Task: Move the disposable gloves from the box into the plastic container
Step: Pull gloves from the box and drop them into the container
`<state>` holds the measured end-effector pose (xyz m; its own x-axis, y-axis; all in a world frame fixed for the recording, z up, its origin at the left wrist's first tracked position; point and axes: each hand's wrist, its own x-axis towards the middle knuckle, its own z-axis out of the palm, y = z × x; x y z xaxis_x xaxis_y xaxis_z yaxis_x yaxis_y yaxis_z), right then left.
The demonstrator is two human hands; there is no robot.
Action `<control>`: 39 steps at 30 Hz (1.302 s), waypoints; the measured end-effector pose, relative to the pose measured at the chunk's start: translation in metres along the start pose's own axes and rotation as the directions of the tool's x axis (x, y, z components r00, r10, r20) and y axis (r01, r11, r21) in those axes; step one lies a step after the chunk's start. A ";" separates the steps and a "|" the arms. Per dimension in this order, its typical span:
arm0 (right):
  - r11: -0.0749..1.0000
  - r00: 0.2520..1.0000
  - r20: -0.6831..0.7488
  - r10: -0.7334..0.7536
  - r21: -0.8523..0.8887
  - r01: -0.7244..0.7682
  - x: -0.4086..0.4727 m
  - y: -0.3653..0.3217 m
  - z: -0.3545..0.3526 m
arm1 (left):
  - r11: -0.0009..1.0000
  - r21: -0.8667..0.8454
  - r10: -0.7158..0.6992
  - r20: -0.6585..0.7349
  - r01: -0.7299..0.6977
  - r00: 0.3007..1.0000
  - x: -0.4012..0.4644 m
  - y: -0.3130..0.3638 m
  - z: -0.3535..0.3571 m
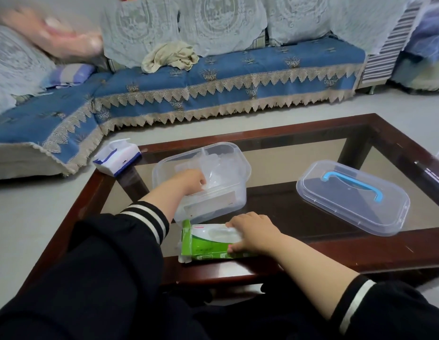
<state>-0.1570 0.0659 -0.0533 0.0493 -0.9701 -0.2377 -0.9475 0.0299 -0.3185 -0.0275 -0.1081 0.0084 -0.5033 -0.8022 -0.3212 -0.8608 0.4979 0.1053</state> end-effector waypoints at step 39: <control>0.725 0.897 -0.416 0.149 0.663 0.187 0.002 -0.039 0.004 | 0.847 -0.520 0.002 -0.202 -0.109 0.979 -0.101 0.003 0.112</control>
<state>-0.1191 0.0640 -0.0448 -0.2280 -0.9661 0.1209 -0.4685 0.0001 -0.8834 0.0289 0.0113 -0.0639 -0.5097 -0.8513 -0.1246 -0.7136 0.3374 0.6139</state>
